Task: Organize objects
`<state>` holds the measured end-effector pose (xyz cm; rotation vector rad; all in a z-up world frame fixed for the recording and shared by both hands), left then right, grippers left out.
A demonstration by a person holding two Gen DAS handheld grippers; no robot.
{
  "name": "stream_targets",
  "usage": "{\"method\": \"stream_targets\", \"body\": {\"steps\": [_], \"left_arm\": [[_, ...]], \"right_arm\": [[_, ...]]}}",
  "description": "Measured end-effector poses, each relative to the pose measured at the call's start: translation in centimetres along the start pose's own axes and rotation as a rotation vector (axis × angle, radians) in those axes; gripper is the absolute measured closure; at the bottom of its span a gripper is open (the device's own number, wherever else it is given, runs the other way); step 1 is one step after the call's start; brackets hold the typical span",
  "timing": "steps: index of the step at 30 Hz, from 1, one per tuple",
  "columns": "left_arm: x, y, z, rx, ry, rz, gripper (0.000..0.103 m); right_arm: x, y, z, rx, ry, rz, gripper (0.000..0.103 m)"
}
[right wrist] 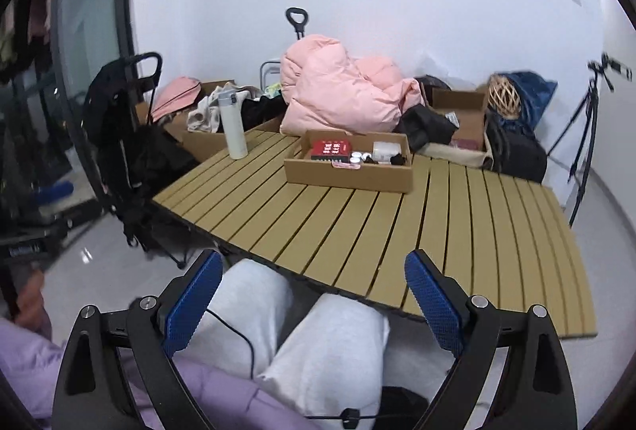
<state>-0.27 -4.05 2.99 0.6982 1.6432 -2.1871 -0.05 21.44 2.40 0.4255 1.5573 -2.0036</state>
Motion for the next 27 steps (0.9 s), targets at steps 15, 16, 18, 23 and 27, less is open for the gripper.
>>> {"method": "stream_targets", "body": {"steps": [15, 16, 18, 23, 27], "left_arm": [[-0.6, 0.2, -1.2, 0.027, -0.006, -0.01, 0.0], [-0.7, 0.2, -1.2, 0.026, -0.008, -0.011, 0.0], [-0.7, 0.2, -1.0, 0.028, -0.012, -0.013, 0.0], [-0.8, 0.1, -1.1, 0.032, -0.011, -0.017, 0.0], [-0.7, 0.1, -1.3, 0.034, -0.001, -0.007, 0.0]], "right_arm": [[0.1, 0.7, 0.0, 0.012, 0.011, 0.013, 0.008], [0.3, 0.8, 0.1, 0.01, 0.011, 0.018, 0.008], [0.4, 1.0, 0.2, 0.009, 0.013, 0.02, 0.008], [0.2, 1.1, 0.4, -0.003, 0.011, 0.008, 0.008], [0.1, 1.3, 0.3, -0.001, 0.012, 0.008, 0.008]]}}
Point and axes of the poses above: each gripper's, at about its wrist camera, not at the fingertips, and x roughly the way its jaws point, z to its left, y to its underside, the point moved 1 cm from there along x, roughly the way its jaws point, and after that the axes turned 15 degrees about x, right-handed, at the moved point
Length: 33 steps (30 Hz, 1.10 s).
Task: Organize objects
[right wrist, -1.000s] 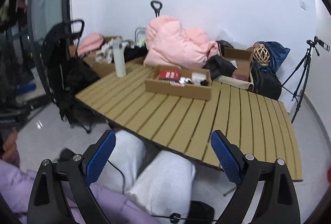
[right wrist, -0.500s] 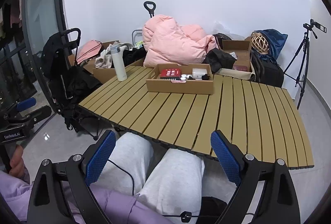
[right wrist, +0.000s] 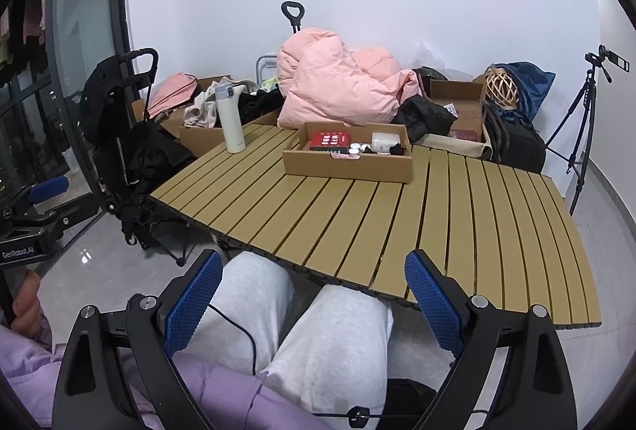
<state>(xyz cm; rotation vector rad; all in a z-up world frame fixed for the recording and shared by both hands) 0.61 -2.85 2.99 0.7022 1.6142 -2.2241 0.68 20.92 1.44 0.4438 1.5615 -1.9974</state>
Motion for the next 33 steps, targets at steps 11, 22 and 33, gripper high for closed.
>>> {"method": "stream_targets", "body": {"steps": [11, 22, 33], "left_arm": [[0.12, -0.05, 0.16, 0.004, 0.004, 0.003, 0.0], [0.28, -0.09, 0.05, 0.01, 0.005, 0.002, 0.0], [0.54, 0.06, 0.18, -0.004, 0.006, 0.013, 0.0]], "right_arm": [[0.24, -0.28, -0.54, 0.027, -0.004, 0.011, 0.008], [0.47, -0.05, -0.45, 0.024, 0.012, 0.012, 0.008], [0.48, 0.01, -1.04, 0.035, 0.028, 0.011, 0.008]]}}
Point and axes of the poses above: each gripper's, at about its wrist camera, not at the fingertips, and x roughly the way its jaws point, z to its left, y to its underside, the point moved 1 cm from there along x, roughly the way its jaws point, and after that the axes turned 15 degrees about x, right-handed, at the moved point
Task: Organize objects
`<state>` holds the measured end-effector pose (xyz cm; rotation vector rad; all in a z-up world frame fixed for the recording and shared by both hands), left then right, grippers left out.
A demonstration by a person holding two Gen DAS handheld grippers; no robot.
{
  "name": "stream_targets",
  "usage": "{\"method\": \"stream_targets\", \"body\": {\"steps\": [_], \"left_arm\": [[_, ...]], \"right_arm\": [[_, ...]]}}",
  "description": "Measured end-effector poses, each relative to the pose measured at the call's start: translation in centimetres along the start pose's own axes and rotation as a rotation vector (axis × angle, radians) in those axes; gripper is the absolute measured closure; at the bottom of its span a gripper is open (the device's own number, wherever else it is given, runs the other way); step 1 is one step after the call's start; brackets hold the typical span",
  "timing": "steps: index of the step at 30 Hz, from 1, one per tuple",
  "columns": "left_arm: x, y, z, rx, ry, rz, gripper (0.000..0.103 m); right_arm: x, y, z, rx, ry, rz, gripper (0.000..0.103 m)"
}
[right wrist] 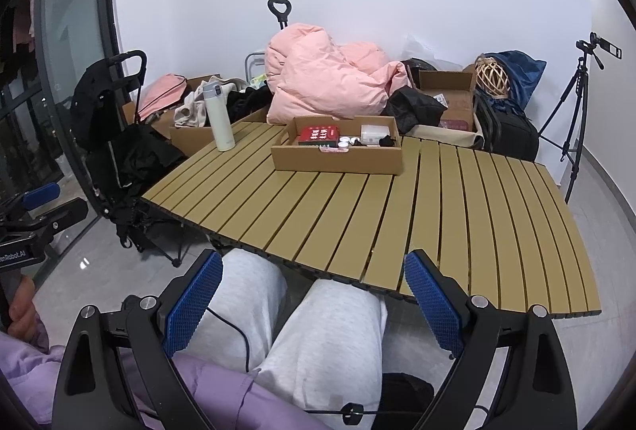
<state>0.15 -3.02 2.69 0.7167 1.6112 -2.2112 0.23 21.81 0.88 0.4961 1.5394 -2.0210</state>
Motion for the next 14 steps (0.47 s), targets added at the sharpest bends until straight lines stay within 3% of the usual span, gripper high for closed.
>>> {"method": "stream_targets", "body": {"steps": [14], "left_arm": [[0.4, 0.3, 0.0, 0.004, 0.008, 0.019, 0.0]], "right_arm": [[0.8, 0.1, -1.1, 0.018, 0.028, 0.02, 0.008]]}}
Point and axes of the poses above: each gripper's, at about its wrist camera, not at the fingertips, and x roughly the way its jaws point, z to its left, y to its underside, the point moved 1 cm from there along x, roughly the way its jaws point, and after that the axes turned 15 degrees about x, right-handed, at the moved point
